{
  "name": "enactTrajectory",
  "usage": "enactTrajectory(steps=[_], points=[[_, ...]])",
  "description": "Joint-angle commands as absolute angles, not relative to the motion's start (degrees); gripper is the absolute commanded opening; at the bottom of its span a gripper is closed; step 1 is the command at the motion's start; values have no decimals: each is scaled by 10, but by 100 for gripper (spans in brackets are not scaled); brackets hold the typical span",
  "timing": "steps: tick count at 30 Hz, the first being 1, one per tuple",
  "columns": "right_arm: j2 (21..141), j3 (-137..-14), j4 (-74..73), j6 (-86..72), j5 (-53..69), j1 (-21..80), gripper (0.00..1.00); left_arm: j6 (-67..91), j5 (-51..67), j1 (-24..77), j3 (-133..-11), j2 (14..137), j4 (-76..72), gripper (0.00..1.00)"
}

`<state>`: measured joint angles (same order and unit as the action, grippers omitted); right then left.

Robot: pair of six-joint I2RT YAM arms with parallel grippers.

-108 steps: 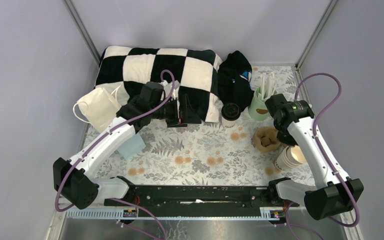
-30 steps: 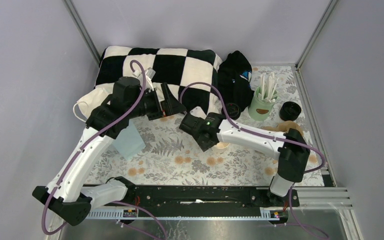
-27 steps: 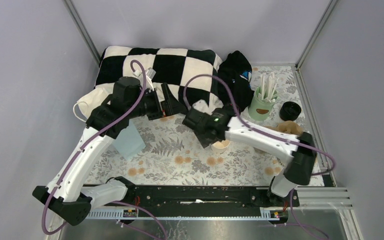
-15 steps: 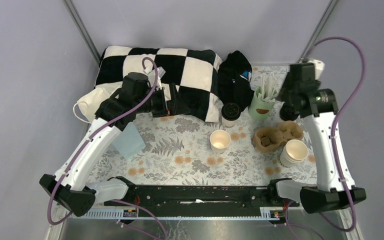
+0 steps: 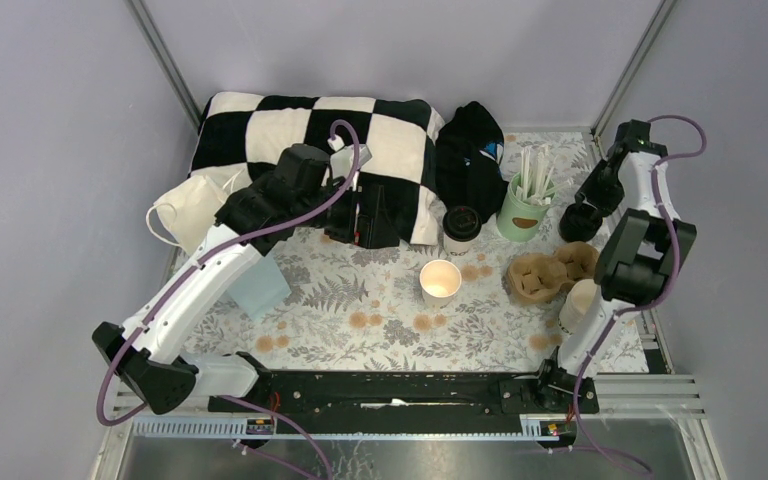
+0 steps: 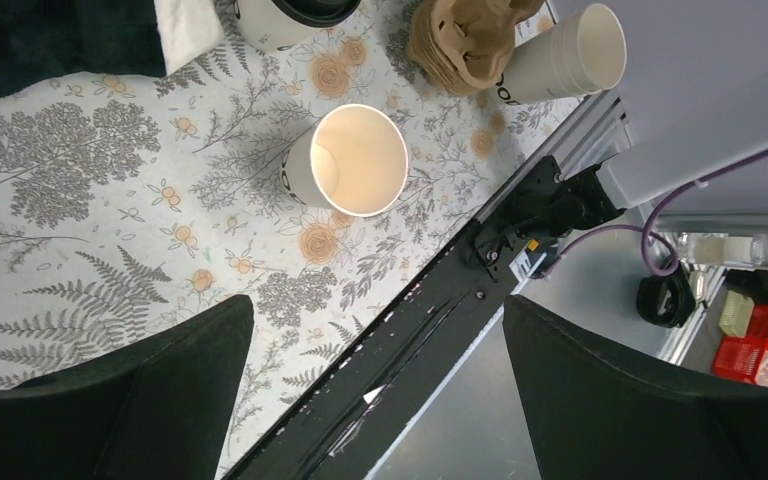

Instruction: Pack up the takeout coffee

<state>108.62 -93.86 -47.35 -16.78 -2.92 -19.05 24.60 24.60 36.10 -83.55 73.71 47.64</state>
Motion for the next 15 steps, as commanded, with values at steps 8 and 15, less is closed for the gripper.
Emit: enactTrajectory(steps=[8, 15], points=[[1172, -1052, -477, -226, 29, -191, 49, 211, 228, 363, -862, 749, 476, 99], [1210, -1071, -485, -242, 13, -180, 52, 208, 227, 363, -860, 752, 476, 99]])
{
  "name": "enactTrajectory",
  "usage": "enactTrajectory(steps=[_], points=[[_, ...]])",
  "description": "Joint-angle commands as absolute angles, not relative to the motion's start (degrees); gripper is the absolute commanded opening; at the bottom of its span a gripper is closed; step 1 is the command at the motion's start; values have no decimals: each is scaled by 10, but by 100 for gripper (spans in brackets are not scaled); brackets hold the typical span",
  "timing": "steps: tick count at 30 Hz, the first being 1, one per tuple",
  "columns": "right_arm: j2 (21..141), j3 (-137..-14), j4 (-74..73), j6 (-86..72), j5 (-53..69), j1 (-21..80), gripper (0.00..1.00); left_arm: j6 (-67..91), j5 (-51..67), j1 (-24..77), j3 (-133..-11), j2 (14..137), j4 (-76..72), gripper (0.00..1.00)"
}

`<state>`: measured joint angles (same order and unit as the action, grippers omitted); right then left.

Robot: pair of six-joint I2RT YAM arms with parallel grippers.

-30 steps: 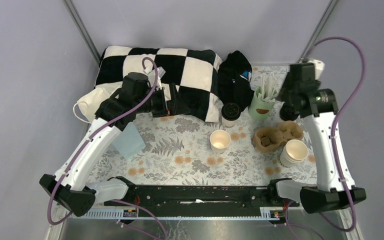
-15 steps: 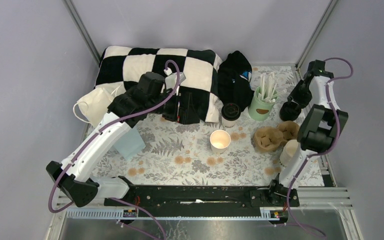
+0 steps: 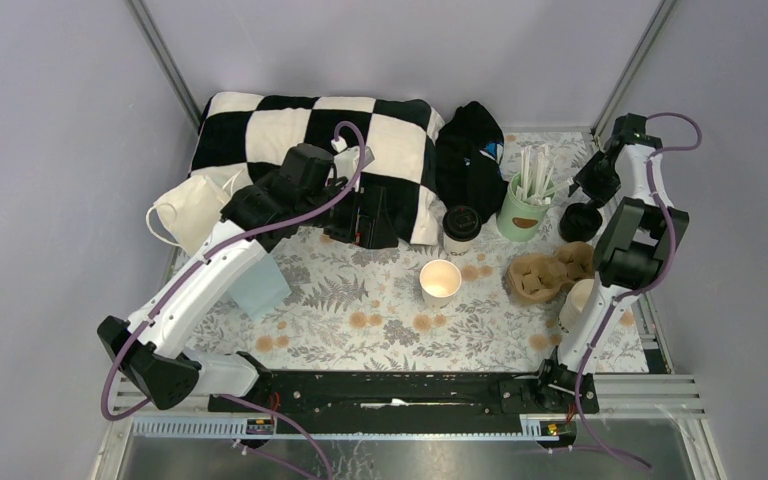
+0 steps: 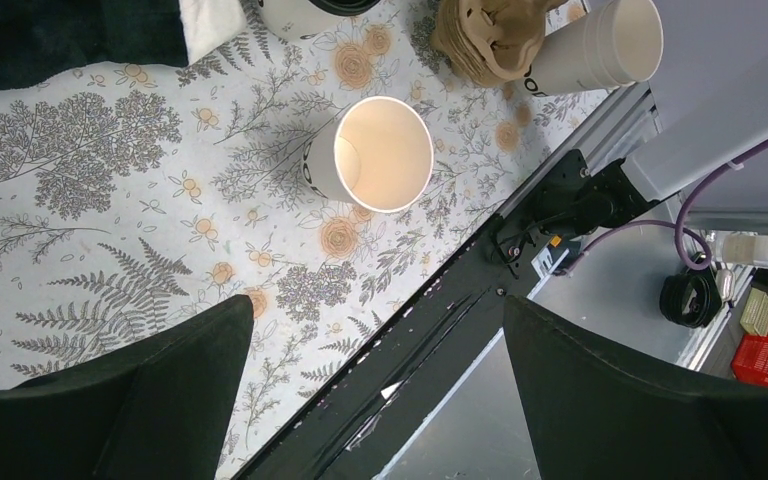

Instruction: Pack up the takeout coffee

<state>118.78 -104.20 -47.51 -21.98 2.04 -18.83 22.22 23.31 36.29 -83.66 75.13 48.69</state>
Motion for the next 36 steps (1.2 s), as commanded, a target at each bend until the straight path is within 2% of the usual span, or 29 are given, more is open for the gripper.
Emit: enactTrajectory(steps=[1, 8, 23, 36], points=[[1214, -1072, -485, -244, 11, -179, 51, 208, 228, 363, -859, 751, 477, 99], [1232, -1076, -480, -250, 10, -173, 44, 207, 229, 363, -856, 749, 478, 99], [1246, -1076, -478, -256, -12, -168, 37, 205, 229, 363, -858, 747, 481, 99], [1228, -1073, -480, -254, -22, -168, 19, 205, 229, 363, -858, 745, 481, 99]])
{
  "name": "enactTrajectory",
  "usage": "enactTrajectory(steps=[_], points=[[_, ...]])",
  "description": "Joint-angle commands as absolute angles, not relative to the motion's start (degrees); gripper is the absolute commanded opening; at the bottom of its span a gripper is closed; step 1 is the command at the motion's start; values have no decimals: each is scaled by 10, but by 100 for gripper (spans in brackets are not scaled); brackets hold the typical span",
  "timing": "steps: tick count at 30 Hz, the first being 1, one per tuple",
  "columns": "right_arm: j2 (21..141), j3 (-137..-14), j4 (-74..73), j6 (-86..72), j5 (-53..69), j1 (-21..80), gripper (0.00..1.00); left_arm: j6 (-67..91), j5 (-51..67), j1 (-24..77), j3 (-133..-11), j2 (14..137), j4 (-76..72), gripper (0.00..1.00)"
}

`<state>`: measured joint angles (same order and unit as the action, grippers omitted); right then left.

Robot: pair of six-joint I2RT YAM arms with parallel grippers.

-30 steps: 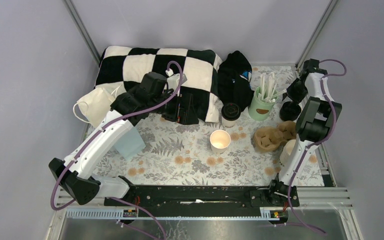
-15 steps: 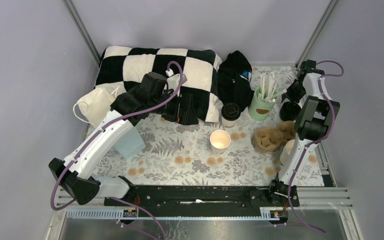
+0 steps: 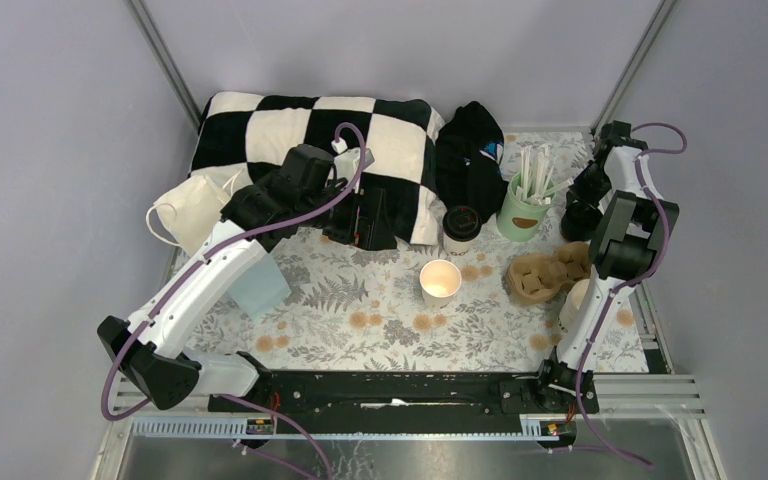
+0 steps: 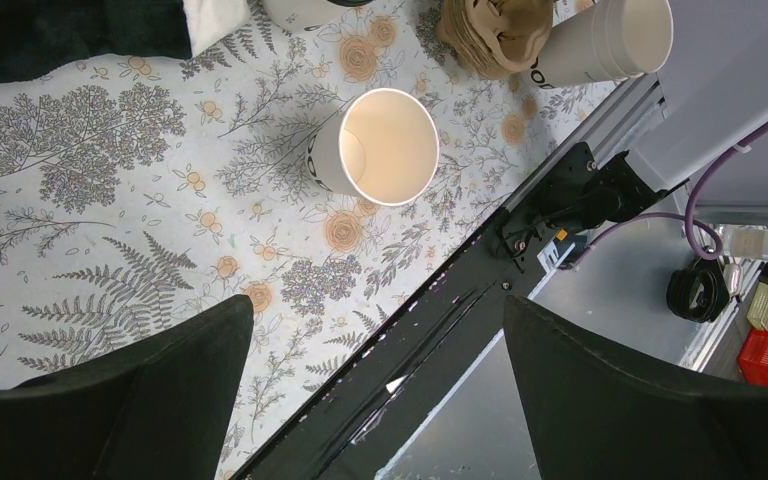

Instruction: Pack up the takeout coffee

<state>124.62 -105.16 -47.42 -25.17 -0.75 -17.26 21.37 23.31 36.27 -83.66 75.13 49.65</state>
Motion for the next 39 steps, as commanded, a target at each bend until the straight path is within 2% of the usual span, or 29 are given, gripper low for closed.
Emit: enactTrajectory(steps=[1, 7, 25, 30, 34, 37, 39], points=[[1226, -1073, -481, -254, -22, -168, 18, 205, 230, 363, -858, 744, 481, 99], [1217, -1072, -488, -253, -24, -168, 10, 206, 232, 363, -857, 744, 479, 99], [1180, -1058, -505, -232, -36, -168, 0, 207, 237, 363, -855, 744, 476, 99], [1186, -1048, -481, -218, -21, -168, 0, 206, 236, 363, -854, 742, 477, 99], [1216, -1096, -521, -210, -21, -168, 0, 205, 236, 363, -855, 742, 478, 99], [1192, -1045, -471, -225, 5, -168, 6, 205, 236, 363, -856, 744, 477, 99], [1225, -1088, -521, -220, 9, -167, 6, 204, 236, 363, -858, 745, 477, 99]])
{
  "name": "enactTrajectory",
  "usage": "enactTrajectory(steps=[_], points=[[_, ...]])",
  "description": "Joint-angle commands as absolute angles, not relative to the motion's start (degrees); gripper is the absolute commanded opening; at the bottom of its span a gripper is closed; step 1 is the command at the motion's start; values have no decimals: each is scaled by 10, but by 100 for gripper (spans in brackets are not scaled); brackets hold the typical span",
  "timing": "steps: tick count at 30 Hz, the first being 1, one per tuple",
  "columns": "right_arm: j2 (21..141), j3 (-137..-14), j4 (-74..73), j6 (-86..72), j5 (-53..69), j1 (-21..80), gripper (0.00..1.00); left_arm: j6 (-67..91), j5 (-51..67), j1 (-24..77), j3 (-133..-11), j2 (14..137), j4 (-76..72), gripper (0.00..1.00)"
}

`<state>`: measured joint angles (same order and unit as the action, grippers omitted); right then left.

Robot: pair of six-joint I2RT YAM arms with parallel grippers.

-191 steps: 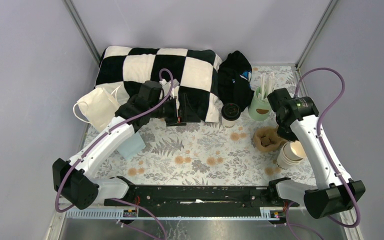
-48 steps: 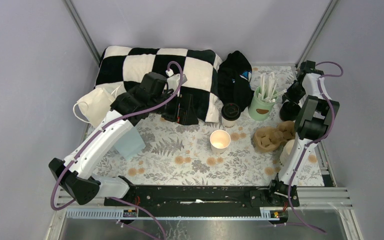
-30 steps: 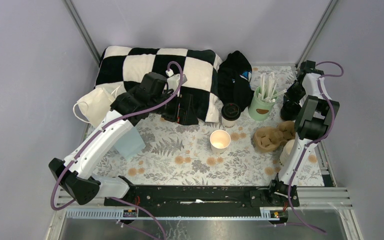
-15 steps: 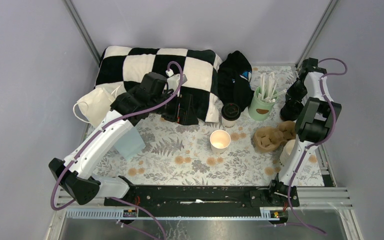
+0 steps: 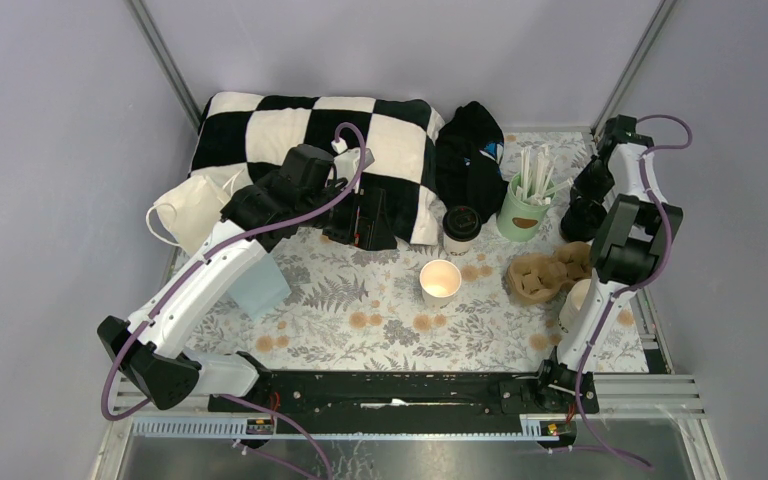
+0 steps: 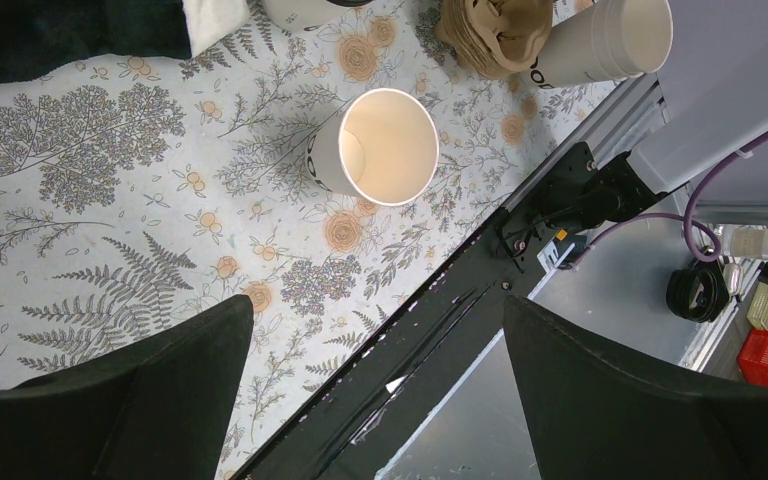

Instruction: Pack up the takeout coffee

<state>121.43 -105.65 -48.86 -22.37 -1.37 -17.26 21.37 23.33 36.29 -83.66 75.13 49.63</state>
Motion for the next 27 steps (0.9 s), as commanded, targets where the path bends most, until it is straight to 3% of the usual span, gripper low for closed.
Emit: enactTrajectory(steps=[1, 4, 7, 10, 18, 22, 25, 27], points=[[1242, -1126, -571, -211, -31, -162, 6, 204, 237, 363, -860, 748, 478, 99], [1176, -1030, -477, -205, -49, -157, 17, 202, 234, 363, -861, 746, 481, 99], [1226, -1092, -562, -185, -44, -157, 17, 203, 238, 363, -861, 750, 478, 99], [1179, -1024, -485, -200, -17, -155, 22, 203, 238, 363, -863, 752, 478, 99], [1206, -1065, -525, -189, -29, -162, 28, 206, 244, 363, -858, 750, 476, 99], [1192, -1055, -512, -184, -30, -163, 40, 204, 241, 363, -859, 747, 479, 99], [1189, -1049, -511, -184, -24, -163, 35, 206, 243, 363, -854, 745, 476, 99], [1199, -1051, -520, -182, -18, -163, 37, 205, 244, 363, -855, 745, 476, 99]])
